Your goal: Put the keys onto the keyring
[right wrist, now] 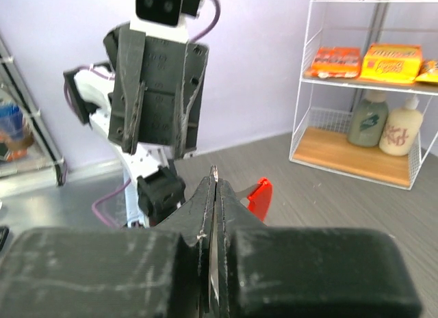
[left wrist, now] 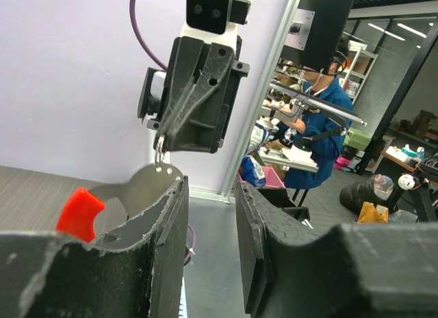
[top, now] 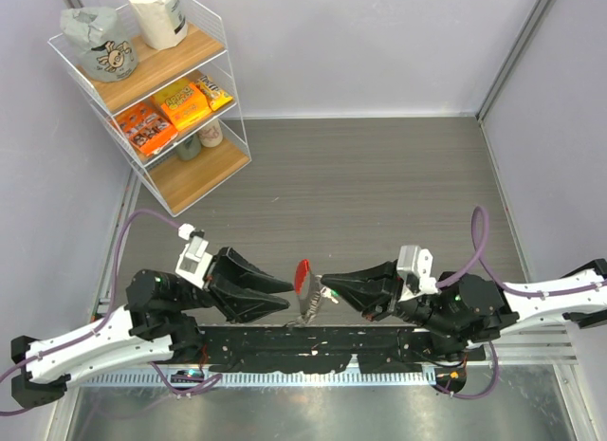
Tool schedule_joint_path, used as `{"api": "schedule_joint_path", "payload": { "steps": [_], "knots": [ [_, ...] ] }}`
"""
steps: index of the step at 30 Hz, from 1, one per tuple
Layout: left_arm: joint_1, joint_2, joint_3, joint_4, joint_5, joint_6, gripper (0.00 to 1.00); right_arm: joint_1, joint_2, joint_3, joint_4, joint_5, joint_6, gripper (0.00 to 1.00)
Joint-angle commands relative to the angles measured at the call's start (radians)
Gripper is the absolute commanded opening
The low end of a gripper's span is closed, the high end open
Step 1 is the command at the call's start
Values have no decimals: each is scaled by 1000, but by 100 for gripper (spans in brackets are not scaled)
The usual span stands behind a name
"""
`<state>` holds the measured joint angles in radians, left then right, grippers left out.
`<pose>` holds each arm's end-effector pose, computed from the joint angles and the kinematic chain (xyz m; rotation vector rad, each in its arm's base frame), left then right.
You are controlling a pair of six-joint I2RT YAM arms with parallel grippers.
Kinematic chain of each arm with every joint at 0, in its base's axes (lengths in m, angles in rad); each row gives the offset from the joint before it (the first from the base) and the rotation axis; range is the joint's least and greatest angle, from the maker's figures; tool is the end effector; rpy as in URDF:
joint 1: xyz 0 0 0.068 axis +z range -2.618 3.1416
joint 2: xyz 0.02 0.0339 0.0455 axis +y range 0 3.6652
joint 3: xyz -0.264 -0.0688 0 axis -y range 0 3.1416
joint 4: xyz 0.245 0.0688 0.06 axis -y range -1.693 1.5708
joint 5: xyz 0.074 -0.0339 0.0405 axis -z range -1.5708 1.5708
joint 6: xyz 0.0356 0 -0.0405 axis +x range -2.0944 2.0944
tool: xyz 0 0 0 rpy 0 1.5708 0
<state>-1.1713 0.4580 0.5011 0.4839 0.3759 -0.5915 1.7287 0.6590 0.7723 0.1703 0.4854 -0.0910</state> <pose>0.0338 -0.1138 0.3546 0.7235 1.0367 -1.7557 -0.0071 0.1500 0.3920 -0.7810 1.1637 1.0707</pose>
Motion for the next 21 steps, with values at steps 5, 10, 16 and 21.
{"api": "schedule_joint_path", "payload": {
  "steps": [5, 10, 16, 21],
  "knots": [
    [-4, -13, -24, 68, -38, -11, 40, 3, -53, -91, 460, 136, -102, 6],
    [-4, -2, -21, 71, -51, -13, 42, 2, -38, -123, 632, 150, -147, 5],
    [-4, 42, 2, 84, -42, -14, 43, 3, -29, -139, 713, 140, -191, 6],
    [-4, 85, 34, 90, -19, -16, 43, 3, -24, -156, 765, 125, -233, 5]
  ]
}}
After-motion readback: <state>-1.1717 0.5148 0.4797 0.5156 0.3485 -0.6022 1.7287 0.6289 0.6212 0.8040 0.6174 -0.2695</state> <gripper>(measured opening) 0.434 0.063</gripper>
